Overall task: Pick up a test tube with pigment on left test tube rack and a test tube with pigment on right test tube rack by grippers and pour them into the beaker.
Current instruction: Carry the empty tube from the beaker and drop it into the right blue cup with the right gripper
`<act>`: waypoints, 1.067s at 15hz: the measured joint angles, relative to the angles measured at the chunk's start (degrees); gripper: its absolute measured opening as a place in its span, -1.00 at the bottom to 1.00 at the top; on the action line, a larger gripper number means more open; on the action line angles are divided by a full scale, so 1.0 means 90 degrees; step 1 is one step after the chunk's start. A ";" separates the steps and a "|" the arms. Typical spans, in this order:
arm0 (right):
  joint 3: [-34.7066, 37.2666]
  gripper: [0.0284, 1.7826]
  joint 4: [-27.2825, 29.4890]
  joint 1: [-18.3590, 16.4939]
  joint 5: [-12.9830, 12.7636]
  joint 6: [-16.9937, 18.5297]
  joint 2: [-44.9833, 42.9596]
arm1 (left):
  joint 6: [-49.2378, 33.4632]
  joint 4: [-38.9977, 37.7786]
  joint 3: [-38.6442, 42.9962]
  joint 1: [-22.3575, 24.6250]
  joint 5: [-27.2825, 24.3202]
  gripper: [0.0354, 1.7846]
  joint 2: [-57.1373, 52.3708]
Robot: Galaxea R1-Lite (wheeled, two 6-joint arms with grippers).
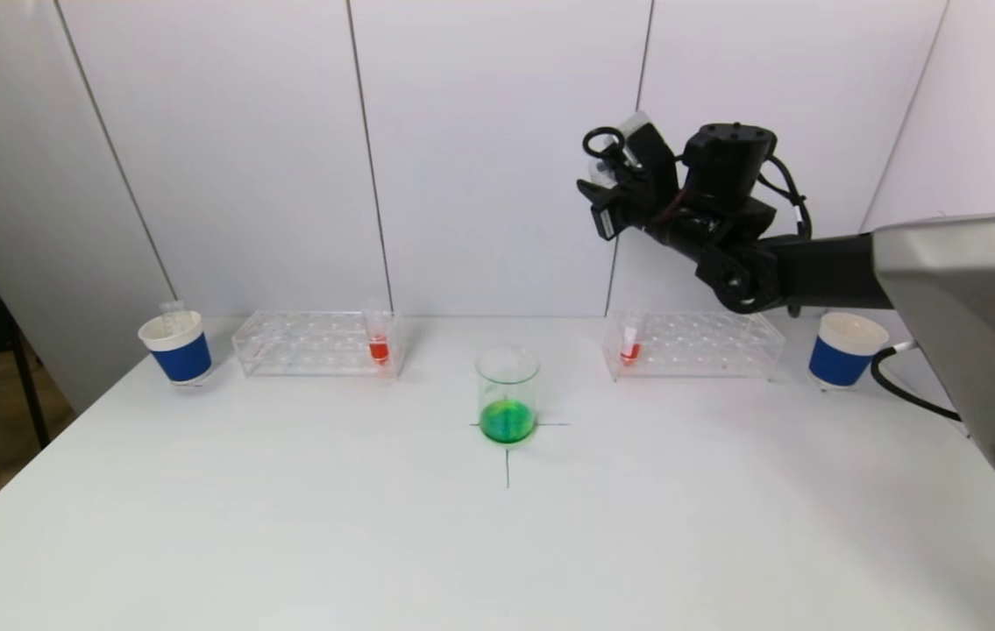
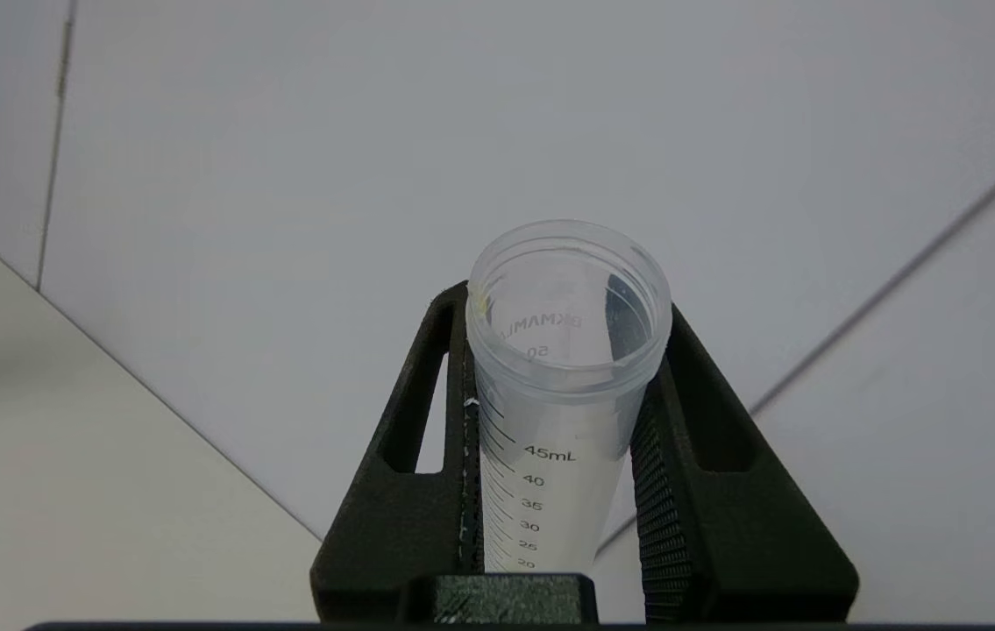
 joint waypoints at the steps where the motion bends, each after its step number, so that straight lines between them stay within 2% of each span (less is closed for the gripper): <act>1: -0.0012 -0.42 0.0205 -0.0122 -0.0056 0.0276 -0.0070 | 0.0003 0.0001 0.0000 -0.0003 0.0000 0.98 0.0000; 3: 0.0003 -0.42 0.0523 -0.0377 -0.0226 0.0802 -0.0249 | 0.0003 0.0000 0.0000 -0.0005 0.0000 0.98 0.0000; 5: 0.0054 -0.42 0.0604 -0.0707 -0.0466 0.1165 -0.0405 | 0.0003 0.0000 0.0000 0.0000 0.0000 0.98 0.0000; 10: 0.0248 -0.42 0.0607 -0.1757 -0.0702 0.2028 -0.0680 | 0.0005 0.0001 0.0000 -0.0005 0.0000 0.98 0.0000; 16: 0.1062 -0.42 0.0490 -0.3042 -0.0721 0.2548 -0.0893 | 0.0000 0.0000 0.0000 -0.0003 0.0000 0.98 0.0000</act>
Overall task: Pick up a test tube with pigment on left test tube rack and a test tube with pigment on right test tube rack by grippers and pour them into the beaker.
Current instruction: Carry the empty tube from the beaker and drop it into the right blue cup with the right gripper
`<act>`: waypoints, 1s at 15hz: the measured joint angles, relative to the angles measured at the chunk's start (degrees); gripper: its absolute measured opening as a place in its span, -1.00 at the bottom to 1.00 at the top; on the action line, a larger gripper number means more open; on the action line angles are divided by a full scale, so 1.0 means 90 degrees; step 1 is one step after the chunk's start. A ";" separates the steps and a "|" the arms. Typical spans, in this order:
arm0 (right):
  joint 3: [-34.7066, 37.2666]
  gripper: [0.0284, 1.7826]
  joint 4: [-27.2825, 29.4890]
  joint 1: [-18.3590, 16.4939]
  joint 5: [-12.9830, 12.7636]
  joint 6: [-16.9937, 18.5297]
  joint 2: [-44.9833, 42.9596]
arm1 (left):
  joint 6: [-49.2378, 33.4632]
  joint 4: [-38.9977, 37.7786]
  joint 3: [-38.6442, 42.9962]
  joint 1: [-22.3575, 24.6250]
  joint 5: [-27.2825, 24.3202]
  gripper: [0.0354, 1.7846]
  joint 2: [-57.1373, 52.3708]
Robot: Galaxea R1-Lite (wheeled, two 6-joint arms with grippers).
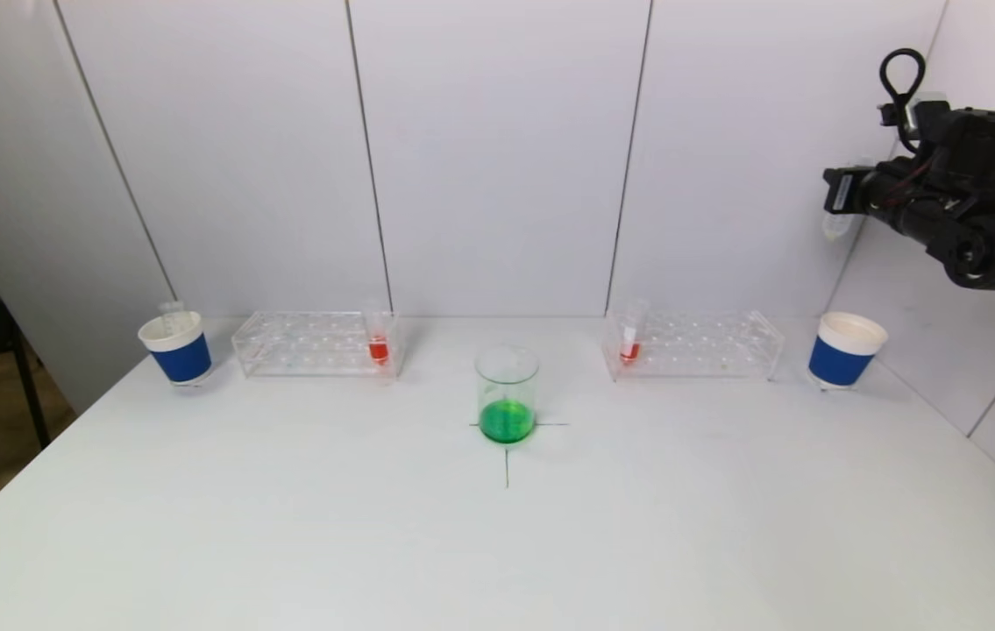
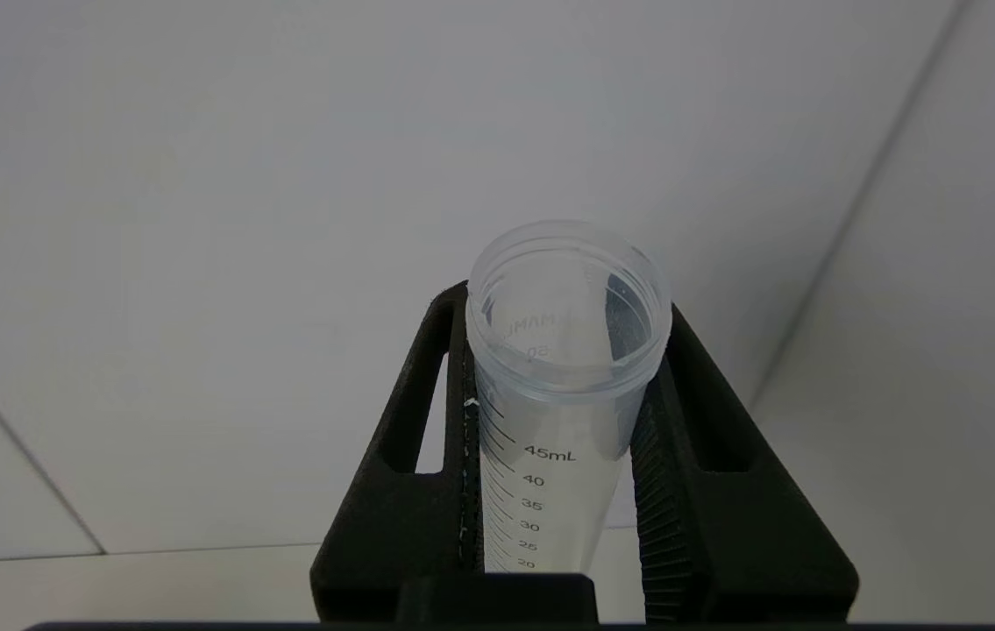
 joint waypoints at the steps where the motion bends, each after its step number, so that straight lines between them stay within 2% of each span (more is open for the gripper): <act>1: 0.0167 -0.42 -0.0015 -0.0138 0.0026 0.0062 -0.0042 | 0.0003 -0.0003 0.0000 0.0000 0.0000 0.98 0.0000; 5: 0.0821 -0.42 -0.0218 -0.0454 0.0070 0.0276 -0.0232 | 0.0005 0.0000 0.0000 0.0003 0.0000 0.98 0.0000; 11: 0.1811 -0.42 -0.0626 -0.0517 0.0083 0.0301 -0.0515 | 0.0008 0.0000 0.0000 0.0000 0.0000 0.98 0.0000; 15: 0.2362 -0.42 -0.1173 -0.0517 0.0102 0.0394 -0.0538 | 0.0005 0.0000 0.0000 -0.0003 0.0000 0.98 0.0000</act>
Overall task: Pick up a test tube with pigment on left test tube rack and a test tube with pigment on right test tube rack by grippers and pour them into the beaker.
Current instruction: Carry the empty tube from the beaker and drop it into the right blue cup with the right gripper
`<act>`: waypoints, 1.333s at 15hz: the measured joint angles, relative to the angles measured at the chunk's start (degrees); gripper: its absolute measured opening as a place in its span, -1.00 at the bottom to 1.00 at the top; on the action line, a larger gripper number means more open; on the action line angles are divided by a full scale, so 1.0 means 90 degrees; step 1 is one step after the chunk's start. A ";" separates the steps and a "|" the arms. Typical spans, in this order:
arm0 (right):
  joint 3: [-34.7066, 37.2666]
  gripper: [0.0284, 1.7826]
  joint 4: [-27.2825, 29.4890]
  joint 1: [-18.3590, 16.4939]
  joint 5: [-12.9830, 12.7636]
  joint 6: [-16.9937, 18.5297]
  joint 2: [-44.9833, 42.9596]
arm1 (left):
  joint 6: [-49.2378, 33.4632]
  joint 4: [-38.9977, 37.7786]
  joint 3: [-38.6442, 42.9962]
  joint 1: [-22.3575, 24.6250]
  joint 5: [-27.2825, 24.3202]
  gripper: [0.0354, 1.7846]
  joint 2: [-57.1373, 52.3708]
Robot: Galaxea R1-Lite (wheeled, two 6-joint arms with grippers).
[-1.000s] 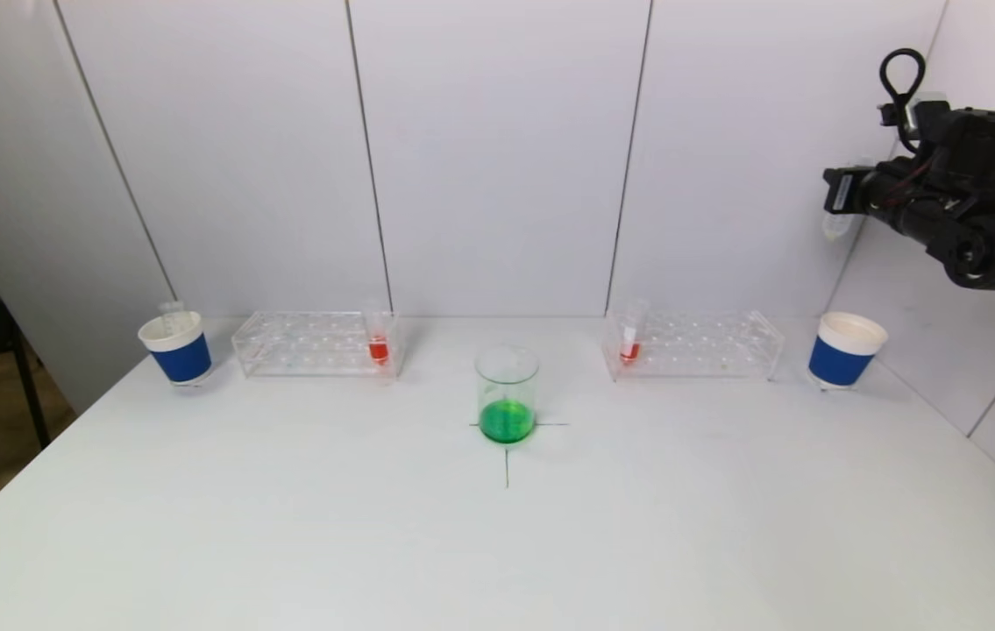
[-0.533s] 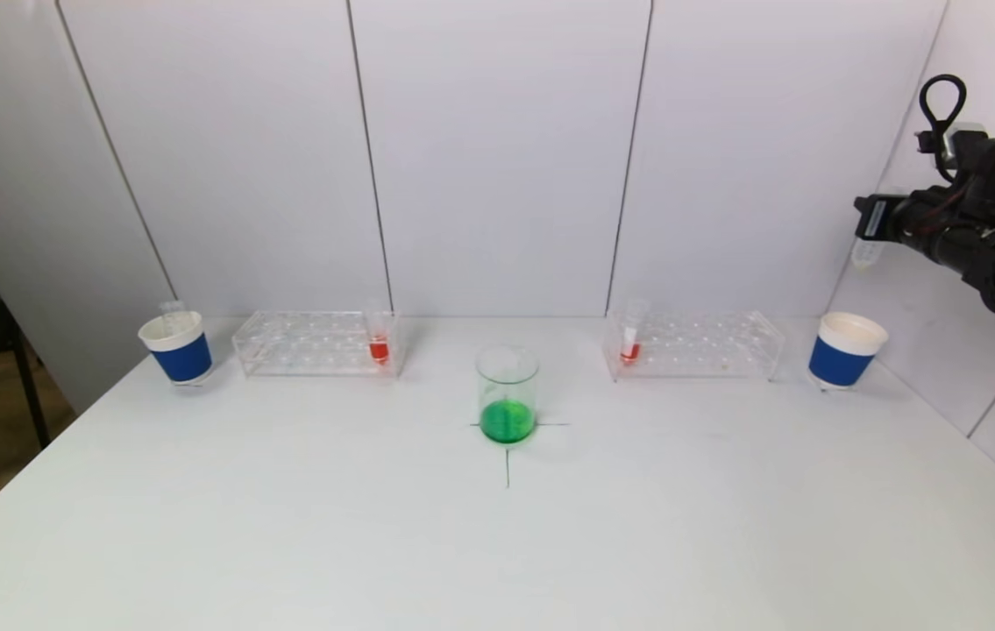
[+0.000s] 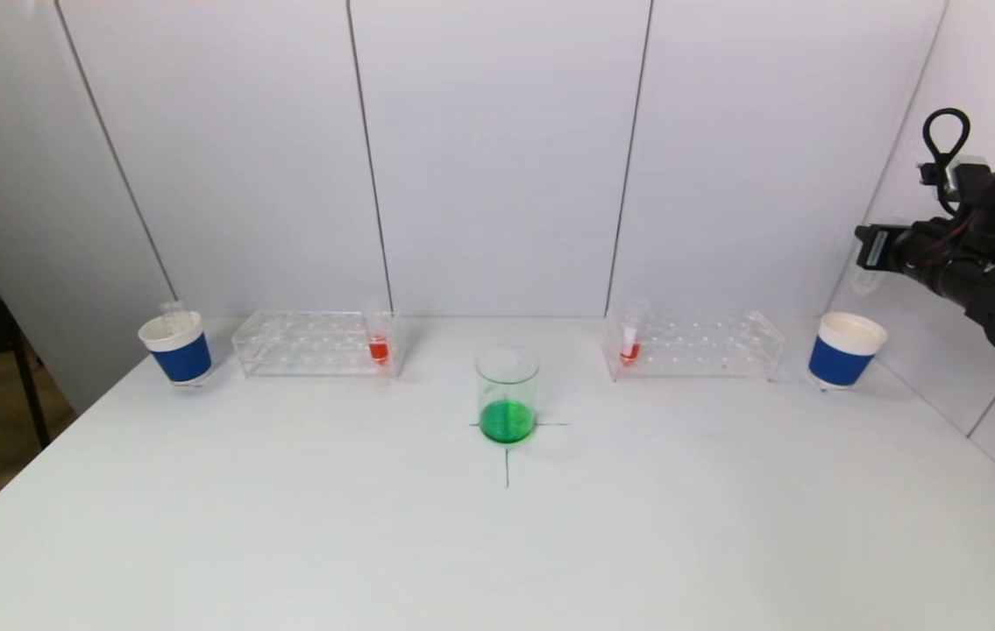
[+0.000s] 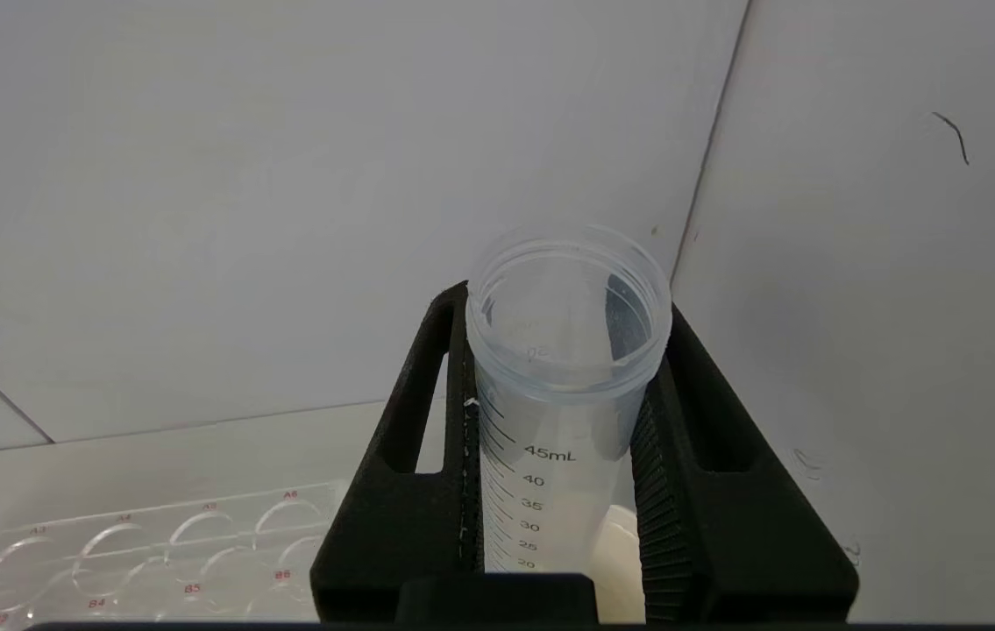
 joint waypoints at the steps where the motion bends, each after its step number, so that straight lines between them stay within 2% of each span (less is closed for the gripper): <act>1: 0.0092 -0.42 -0.0099 -0.0003 0.0003 0.0041 0.0035 | 0.0000 0.0000 0.0000 0.0000 -0.0001 0.98 0.0000; 12: 0.0088 -0.42 -0.0274 -0.0144 0.0034 0.0160 0.0695 | -0.0003 0.0000 0.0000 0.0000 0.0000 0.98 0.0000; 15: 0.0137 -0.42 -0.0646 -0.0182 0.0065 0.0156 0.0857 | 0.0000 0.0001 0.0000 0.0005 0.0000 0.98 0.0000; 20: 0.0340 -0.42 -0.0738 -0.0191 0.0070 0.0150 0.0997 | -0.0003 0.0000 0.0000 0.0003 0.0003 0.98 0.0000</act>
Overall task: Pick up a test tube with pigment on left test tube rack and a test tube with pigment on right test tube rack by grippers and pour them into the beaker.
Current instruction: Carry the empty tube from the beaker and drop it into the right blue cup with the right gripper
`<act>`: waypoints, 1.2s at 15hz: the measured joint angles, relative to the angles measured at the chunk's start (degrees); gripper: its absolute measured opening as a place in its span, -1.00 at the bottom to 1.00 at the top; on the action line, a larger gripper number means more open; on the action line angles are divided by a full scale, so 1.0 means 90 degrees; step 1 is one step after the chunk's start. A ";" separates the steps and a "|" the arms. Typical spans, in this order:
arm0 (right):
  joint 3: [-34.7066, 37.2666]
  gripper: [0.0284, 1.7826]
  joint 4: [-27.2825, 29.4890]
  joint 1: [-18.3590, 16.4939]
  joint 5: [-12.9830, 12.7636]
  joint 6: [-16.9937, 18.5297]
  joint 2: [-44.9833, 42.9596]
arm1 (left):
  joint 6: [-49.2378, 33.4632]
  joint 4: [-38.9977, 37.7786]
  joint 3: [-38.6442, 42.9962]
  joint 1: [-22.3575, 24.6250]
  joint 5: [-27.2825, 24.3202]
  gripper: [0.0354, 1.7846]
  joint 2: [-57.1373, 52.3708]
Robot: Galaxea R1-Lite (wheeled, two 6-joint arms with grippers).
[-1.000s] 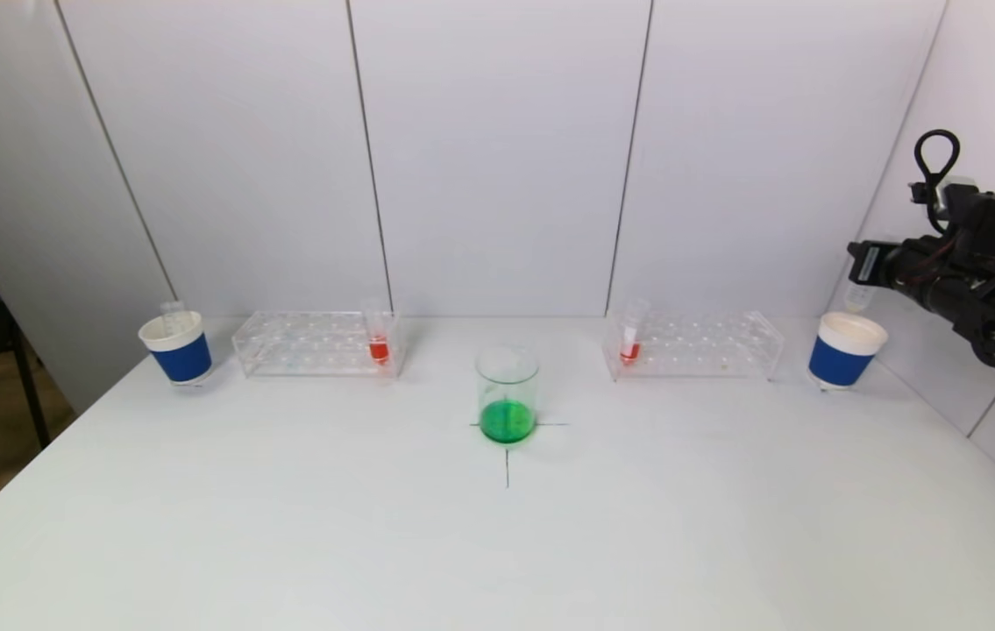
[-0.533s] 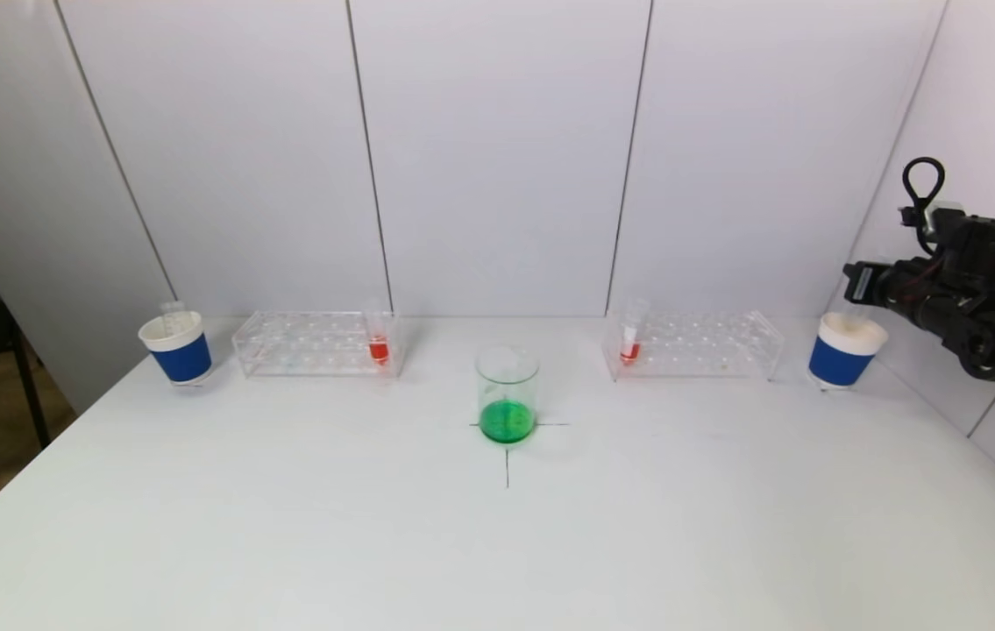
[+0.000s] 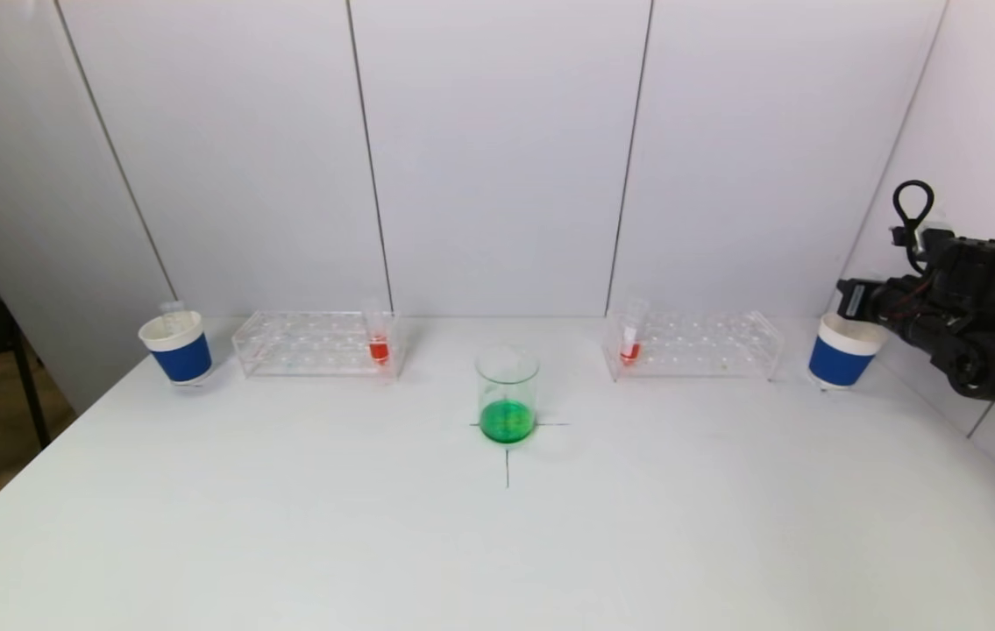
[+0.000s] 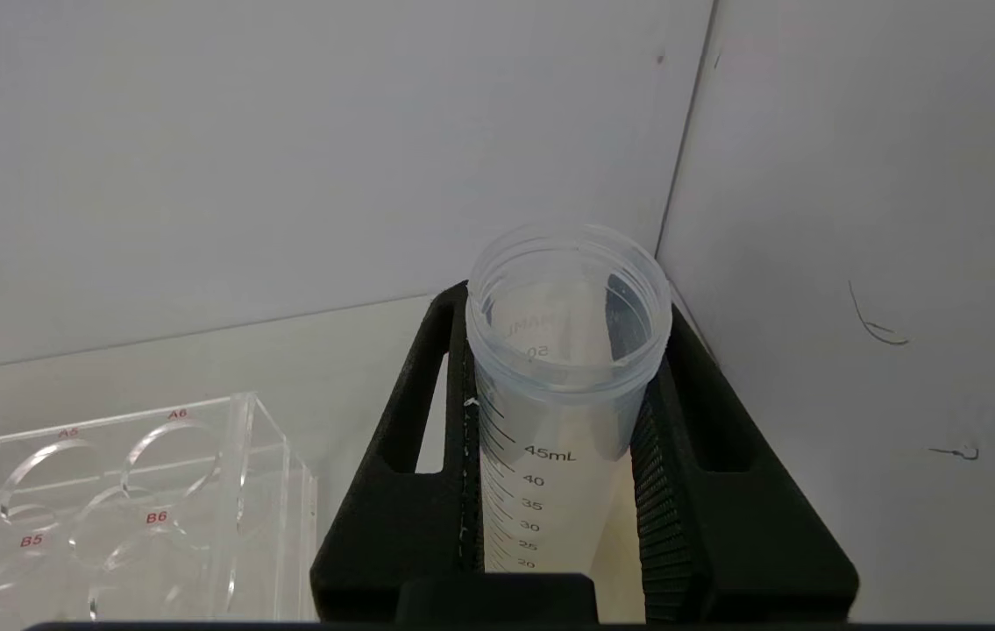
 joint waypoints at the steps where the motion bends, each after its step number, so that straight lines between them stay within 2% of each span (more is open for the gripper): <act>1: 0.0033 -0.42 -0.0043 0.0000 0.0000 -0.0003 0.0023 | 0.0000 0.0000 0.0000 0.0000 -0.0003 0.98 0.0000; 14: 0.0576 -0.42 -0.0624 0.0000 0.0016 -0.0005 0.0121 | 0.0003 0.0004 0.0000 0.0003 -0.0003 0.98 0.0000; 18: 0.0605 -0.41 -0.0622 -0.0003 0.0064 0.0003 0.0104 | 0.0000 0.0001 0.0000 0.0000 -0.0004 0.98 0.0000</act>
